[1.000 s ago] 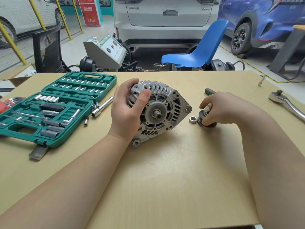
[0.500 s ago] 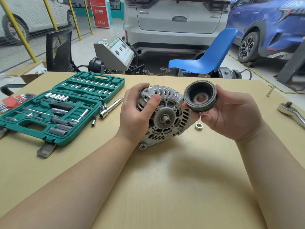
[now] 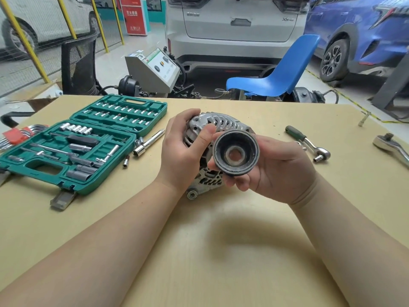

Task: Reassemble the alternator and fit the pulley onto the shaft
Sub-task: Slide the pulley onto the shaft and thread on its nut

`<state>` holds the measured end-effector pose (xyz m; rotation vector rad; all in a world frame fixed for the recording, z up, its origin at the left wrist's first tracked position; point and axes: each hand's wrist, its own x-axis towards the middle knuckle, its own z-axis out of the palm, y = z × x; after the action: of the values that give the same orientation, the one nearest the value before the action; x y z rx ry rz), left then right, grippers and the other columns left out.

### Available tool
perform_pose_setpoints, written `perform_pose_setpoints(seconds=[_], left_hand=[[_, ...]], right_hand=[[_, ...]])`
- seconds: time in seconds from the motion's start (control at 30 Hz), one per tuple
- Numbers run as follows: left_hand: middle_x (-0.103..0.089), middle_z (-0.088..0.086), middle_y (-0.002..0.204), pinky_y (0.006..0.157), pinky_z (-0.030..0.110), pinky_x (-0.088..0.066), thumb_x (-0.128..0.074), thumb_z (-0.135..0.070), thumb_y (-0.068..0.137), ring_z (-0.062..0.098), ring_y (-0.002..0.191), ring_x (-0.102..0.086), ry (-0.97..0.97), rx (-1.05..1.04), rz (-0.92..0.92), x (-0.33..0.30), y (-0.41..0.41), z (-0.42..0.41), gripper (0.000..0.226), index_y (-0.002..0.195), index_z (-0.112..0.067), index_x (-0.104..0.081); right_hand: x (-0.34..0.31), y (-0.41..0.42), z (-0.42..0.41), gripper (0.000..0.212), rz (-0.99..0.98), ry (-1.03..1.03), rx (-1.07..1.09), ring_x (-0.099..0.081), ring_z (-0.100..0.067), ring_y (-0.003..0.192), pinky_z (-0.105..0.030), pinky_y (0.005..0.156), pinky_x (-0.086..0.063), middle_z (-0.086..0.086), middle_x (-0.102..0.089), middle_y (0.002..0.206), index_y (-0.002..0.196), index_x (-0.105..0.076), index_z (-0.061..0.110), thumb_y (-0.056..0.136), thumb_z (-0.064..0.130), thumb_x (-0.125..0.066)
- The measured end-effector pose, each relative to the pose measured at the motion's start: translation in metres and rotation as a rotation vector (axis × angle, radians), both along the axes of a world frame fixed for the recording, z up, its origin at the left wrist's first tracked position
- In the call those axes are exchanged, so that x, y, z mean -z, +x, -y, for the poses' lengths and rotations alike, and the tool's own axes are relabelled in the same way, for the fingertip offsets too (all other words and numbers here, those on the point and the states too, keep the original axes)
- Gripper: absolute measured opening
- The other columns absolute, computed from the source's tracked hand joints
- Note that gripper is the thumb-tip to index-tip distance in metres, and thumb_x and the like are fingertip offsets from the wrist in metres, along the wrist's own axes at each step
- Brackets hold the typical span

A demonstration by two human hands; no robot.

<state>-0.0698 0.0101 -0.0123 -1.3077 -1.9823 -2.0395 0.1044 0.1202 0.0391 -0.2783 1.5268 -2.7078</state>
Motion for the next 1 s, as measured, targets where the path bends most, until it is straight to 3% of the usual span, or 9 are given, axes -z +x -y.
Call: perform_pose_setpoints(seconds=[0.07,0.13,0.23,0.3,0.4,0.57,0.73,0.9,1.0], left_hand=[[-0.056,-0.006,0.143,0.110,0.009,-0.035,-0.060,-0.063,0.094,-0.009,0.133,-0.049,0.000,-0.017,-0.042,0.000,0.000,0.001,0.048,0.135,-0.038,-0.061],[-0.044,0.002,0.157,0.126,0.031,-0.031,-0.054,-0.058,0.101,0.007,0.150,-0.038,0.039,-0.053,-0.173,-0.004,0.000,0.005,0.049,0.143,-0.032,-0.058],[-0.044,0.017,0.159,0.122,0.063,-0.031,-0.043,-0.059,0.109,0.039,0.150,-0.039,0.173,-0.010,-0.495,-0.019,0.001,0.013,0.056,0.141,-0.018,-0.064],[-0.049,0.023,0.154,0.121,0.063,-0.030,-0.048,-0.069,0.103,0.047,0.145,-0.043,0.205,0.056,-0.724,-0.026,0.005,0.015,0.069,0.137,-0.011,-0.066],[-0.058,0.019,0.147,0.116,0.064,-0.037,-0.074,-0.068,0.089,0.041,0.142,-0.046,0.157,0.156,-0.897,-0.028,0.021,0.015,0.078,0.140,-0.010,-0.064],[-0.072,0.013,0.129,0.105,0.062,-0.048,-0.089,-0.034,0.087,0.038,0.126,-0.062,0.258,0.235,-0.854,-0.027,0.030,0.016,0.061,0.136,-0.008,-0.062],[-0.071,0.021,0.124,0.099,0.058,-0.055,-0.094,-0.020,0.082,0.043,0.118,-0.067,0.325,0.258,-0.783,-0.028,0.035,0.014,0.063,0.131,-0.005,-0.057],[-0.069,0.027,0.122,0.098,0.057,-0.057,-0.091,-0.018,0.086,0.043,0.116,-0.069,0.295,0.236,-0.730,-0.027,0.029,0.015,0.060,0.132,-0.003,-0.054],[-0.070,0.025,0.124,0.098,0.053,-0.059,-0.093,-0.017,0.083,0.039,0.115,-0.071,0.237,0.175,-0.734,-0.023,0.025,0.013,0.066,0.135,-0.005,-0.053]], right_hand=[[-0.001,0.001,-0.003,0.067,-0.009,0.054,0.012,-0.067,-0.044,0.090,-0.036,0.071,-0.061,-0.037,-0.044,0.131,0.149,-0.039,-0.007,0.095,0.024,-0.066],[-0.003,0.004,-0.008,0.065,-0.034,0.132,0.018,-0.066,-0.045,0.093,-0.036,0.072,-0.061,-0.036,-0.047,0.131,0.150,-0.039,-0.006,0.097,0.023,-0.062],[-0.004,0.009,-0.017,0.064,-0.048,0.208,0.064,-0.064,-0.045,0.090,-0.037,0.070,-0.059,-0.035,-0.051,0.126,0.147,-0.041,-0.009,0.097,0.023,-0.063],[-0.004,0.011,-0.022,0.062,-0.055,0.224,0.097,-0.063,-0.042,0.088,-0.036,0.068,-0.059,-0.031,-0.054,0.120,0.145,-0.044,-0.010,0.097,0.025,-0.063],[-0.003,0.011,-0.030,0.051,-0.062,0.281,0.120,-0.060,-0.041,0.088,-0.037,0.069,-0.057,-0.029,-0.055,0.118,0.133,-0.052,-0.011,0.101,0.027,-0.058],[0.002,0.010,-0.032,0.050,-0.053,0.279,0.147,-0.048,-0.040,0.094,-0.046,0.072,-0.044,-0.026,-0.053,0.118,0.131,-0.052,-0.013,0.102,0.027,-0.055],[-0.003,0.012,-0.032,0.047,-0.059,0.283,0.184,-0.064,-0.035,0.086,-0.036,0.068,-0.058,-0.024,-0.064,0.111,0.130,-0.058,-0.007,0.102,0.031,-0.055],[-0.010,0.013,-0.021,0.048,-0.137,0.617,0.746,-0.067,-0.030,0.085,-0.035,0.059,-0.055,-0.015,-0.068,0.110,0.129,-0.064,0.008,0.092,0.037,-0.070],[-0.009,0.011,-0.002,0.052,-0.272,1.084,0.865,-0.066,-0.016,0.095,-0.024,0.071,-0.053,0.000,-0.064,0.116,0.132,-0.064,0.018,0.085,0.035,-0.077]])
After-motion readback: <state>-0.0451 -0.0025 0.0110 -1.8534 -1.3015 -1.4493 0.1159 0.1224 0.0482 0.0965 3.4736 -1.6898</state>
